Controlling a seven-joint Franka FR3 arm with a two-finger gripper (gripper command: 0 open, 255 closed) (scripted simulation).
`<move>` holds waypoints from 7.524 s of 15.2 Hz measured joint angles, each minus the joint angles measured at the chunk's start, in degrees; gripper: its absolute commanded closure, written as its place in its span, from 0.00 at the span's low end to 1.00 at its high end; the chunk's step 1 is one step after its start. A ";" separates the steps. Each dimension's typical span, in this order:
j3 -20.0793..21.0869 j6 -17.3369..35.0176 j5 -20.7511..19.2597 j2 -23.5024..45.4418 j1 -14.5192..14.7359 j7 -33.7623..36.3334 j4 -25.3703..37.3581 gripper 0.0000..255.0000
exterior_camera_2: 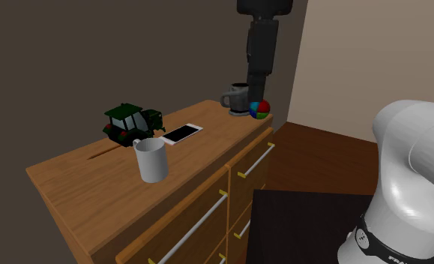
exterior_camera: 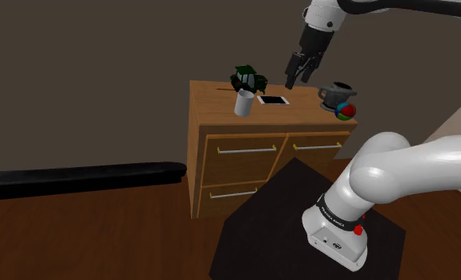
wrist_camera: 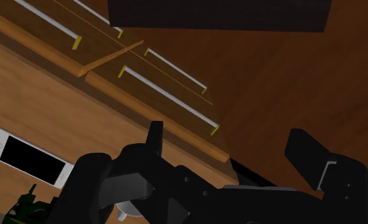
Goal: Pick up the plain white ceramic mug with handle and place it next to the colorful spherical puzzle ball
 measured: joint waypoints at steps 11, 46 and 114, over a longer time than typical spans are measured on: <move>-7.12 16.09 -2.30 16.31 1.62 -10.97 1.10 0.00; -13.76 38.67 8.53 54.55 4.44 -33.99 16.74 1.00; -34.68 10.69 12.30 54.90 -15.07 -73.69 42.82 1.00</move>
